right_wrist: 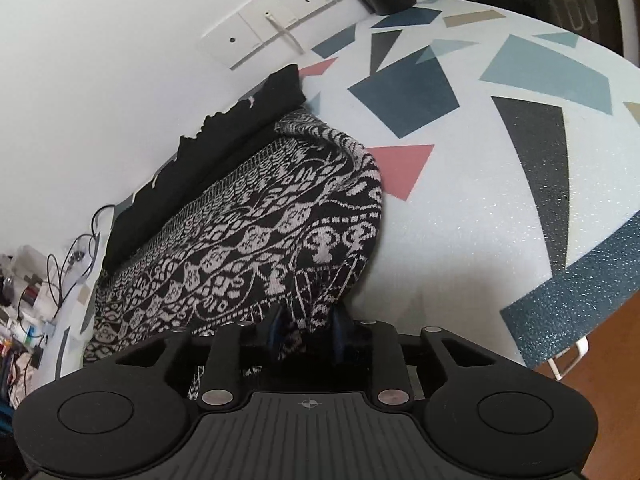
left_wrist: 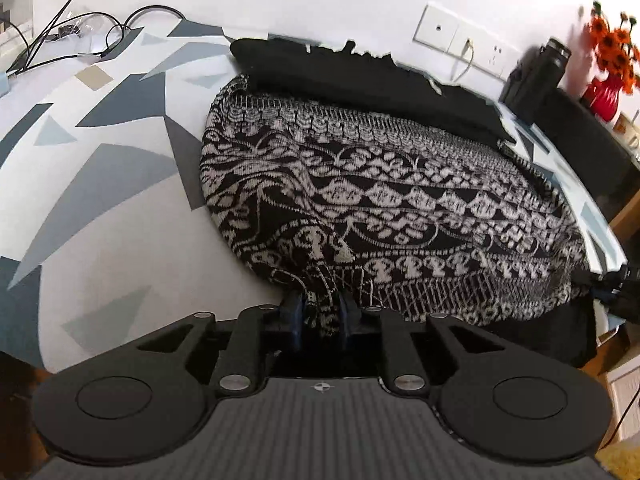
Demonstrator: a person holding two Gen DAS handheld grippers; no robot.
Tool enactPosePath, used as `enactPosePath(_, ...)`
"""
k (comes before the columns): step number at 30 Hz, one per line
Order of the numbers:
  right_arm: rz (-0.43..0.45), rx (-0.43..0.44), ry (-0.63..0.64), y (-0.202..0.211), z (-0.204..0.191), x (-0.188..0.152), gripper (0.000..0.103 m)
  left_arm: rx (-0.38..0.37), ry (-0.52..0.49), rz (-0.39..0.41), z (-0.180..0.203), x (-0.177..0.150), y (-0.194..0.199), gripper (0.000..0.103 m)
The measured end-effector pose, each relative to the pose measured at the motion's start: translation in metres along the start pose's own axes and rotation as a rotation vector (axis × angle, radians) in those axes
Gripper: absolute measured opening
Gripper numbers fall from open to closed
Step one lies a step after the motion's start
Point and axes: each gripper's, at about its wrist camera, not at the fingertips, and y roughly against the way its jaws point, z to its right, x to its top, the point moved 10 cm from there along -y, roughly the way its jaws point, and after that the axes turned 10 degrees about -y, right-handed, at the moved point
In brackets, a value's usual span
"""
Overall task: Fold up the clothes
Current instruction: 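Lift the sweater hem with both grippers and fold it toward the collar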
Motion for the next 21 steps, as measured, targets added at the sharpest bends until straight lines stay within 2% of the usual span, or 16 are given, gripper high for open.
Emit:
enactPosePath(2, -0.001, -0.013, 0.035, -0.002, -0.004, -0.001, 0.024, -0.006, 0.011, 0.002, -0.001, 0.001, -0.001, 0.019)
enactPosePath(4, -0.018, -0.024, 0.056, -0.005, -0.007, -0.002, 0.016, 0.001, 0.011, 0.012, -0.001, 0.003, 0.002, 0.015)
enactPosePath(5, -0.021, -0.018, 0.050, -0.005, -0.009, -0.001, 0.015, 0.006, 0.011, 0.026, 0.001, 0.005, 0.005, 0.015)
enactPosePath(13, -0.015, 0.134, -0.027, 0.034, -0.009, 0.000, 0.012, 0.023, 0.096, 0.148, -0.001, 0.001, 0.050, 0.014)
enactPosePath(18, -0.061, 0.202, -0.030, 0.050, -0.009, -0.011, 0.012, 0.043, 0.163, 0.166, 0.001, -0.013, 0.068, 0.014)
enactPosePath(21, -0.073, 0.228, -0.029, 0.057, -0.007, -0.013, 0.012, 0.045, 0.161, 0.199, 0.009, -0.017, 0.077, 0.014)
